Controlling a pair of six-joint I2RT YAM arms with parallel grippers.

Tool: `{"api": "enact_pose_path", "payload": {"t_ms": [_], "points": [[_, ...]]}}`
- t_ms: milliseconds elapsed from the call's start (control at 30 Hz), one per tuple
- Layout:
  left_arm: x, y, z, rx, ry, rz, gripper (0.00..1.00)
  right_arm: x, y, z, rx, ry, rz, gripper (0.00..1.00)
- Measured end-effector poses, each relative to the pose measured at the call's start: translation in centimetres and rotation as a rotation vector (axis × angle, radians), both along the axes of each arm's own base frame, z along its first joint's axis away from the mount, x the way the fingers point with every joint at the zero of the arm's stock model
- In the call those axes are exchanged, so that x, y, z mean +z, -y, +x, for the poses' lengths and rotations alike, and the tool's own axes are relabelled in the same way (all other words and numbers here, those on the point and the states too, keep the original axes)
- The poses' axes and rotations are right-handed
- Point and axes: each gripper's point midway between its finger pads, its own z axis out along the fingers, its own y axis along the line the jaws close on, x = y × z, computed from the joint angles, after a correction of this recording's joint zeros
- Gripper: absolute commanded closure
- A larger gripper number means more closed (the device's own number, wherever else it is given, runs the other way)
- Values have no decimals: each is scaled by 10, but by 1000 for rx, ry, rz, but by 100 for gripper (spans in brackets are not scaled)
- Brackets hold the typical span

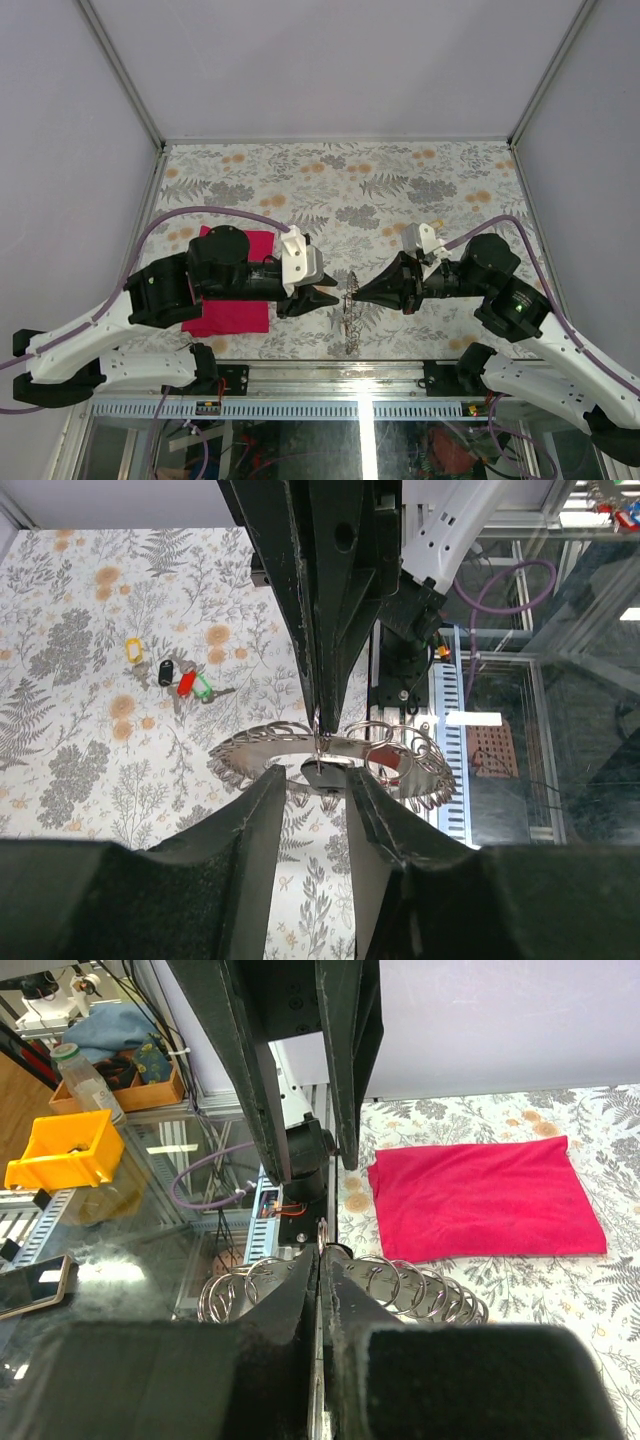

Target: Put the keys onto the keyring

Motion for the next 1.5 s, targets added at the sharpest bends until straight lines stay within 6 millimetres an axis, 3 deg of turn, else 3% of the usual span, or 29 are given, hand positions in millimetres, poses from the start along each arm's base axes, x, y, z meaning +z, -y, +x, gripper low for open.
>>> {"api": "enact_pose_path", "payload": {"t_ms": [300, 700, 1500], "points": [[-6, 9, 2, 8, -19, -44, 69, 13, 0, -2, 7, 5, 49, 100], [-1, 12, 0, -4, -23, -71, 100, 23, 1, -7, 25, 13, 84, 100], [14, 15, -5, -29, -18, -136, 100, 39, 4, -10, 13, -11, 236, 100]]}}
